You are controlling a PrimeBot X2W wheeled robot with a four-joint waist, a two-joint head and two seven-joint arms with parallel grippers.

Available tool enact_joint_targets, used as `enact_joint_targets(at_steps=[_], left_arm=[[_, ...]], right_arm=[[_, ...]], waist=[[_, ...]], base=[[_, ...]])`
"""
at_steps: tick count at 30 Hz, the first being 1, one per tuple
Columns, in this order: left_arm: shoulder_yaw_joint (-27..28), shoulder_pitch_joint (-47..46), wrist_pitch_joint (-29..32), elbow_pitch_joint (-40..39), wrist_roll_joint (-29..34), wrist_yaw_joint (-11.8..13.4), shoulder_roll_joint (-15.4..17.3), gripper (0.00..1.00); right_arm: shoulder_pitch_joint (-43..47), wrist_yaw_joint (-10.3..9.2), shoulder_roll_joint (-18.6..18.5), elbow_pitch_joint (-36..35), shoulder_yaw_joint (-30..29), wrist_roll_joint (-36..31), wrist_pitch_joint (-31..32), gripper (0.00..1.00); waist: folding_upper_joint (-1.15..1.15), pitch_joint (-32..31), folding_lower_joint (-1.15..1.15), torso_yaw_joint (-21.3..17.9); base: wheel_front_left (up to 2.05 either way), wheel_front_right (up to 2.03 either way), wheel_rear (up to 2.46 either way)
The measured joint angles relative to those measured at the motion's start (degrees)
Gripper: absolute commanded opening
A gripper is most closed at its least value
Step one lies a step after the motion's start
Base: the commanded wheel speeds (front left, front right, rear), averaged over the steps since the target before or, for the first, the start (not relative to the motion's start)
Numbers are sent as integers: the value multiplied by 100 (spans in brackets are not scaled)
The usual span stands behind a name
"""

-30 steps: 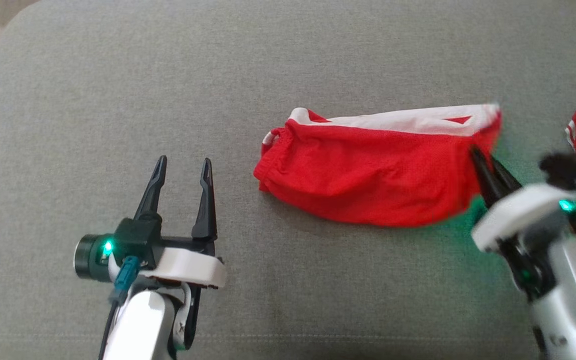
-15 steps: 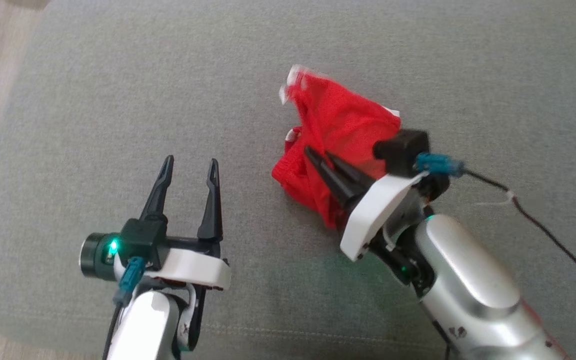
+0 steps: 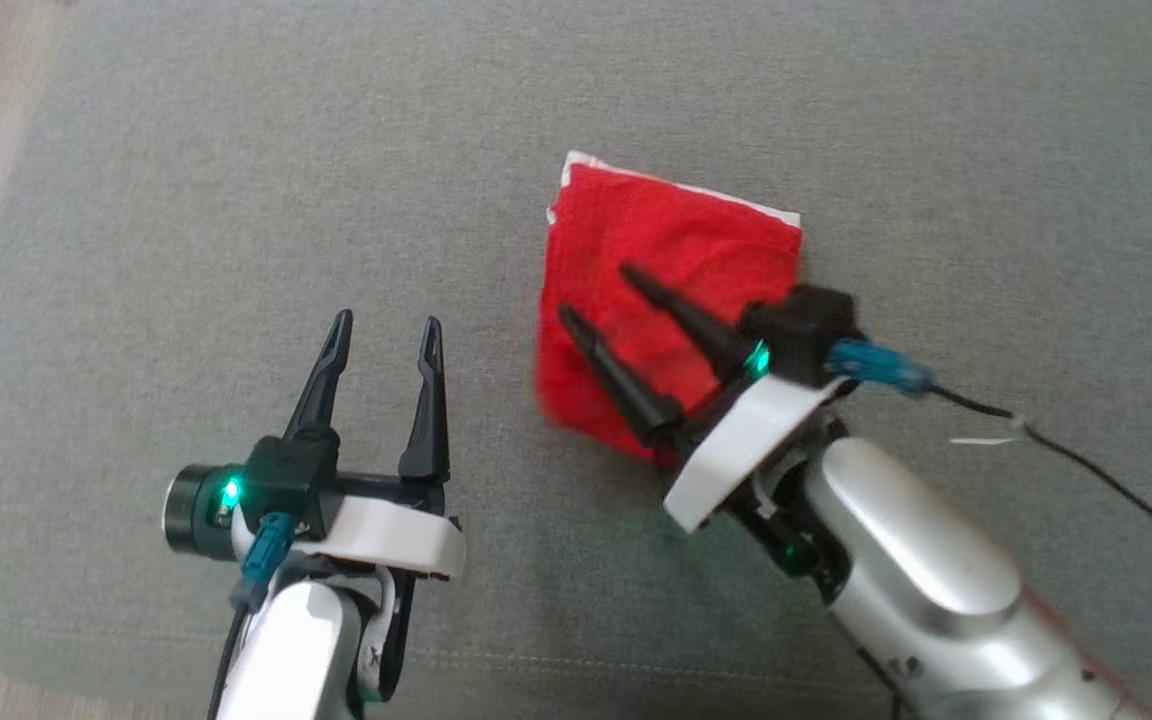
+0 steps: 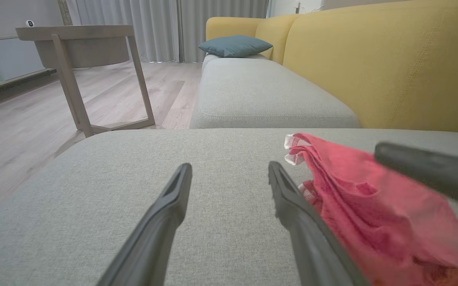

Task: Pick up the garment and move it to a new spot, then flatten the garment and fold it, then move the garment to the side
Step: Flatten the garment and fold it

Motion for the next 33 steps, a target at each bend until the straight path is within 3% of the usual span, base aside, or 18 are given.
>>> enact_joint_targets(at_steps=[4,8,9,15,21,33], left_arm=[[21,1,0,7,1,1,-1,100],[51,7,0,16,9,1,5,100],[51,7,0,16,9,1,5,100],[183,26,0,23,18,20,53,100],[276,206,1,55,15,44,138,100],[375,767,8,136,-48,51,388,100]], right_arm=[[-43,0,-302,-309,-226,-19,-561,100],[155,0,-578,-438,-1111,-210,-821,100],[155,0,-578,-438,-1111,-210,-821,100],[1148,0,-686,-786,-2571,-765,-878,100],[2165,0,-576,-1329,-3574,-1184,-617,100],[3269,0,-32,-2174,-4068,-1612,-53,100]], waist=[[0,-48,0,-101],[0,-121,0,-208],[0,-121,0,-208],[0,-244,0,-391],[0,-433,0,-544],[0,-1054,0,-696]], base=[[0,0,0],[0,0,0],[0,0,0],[0,0,0],[0,0,0],[0,0,0]])
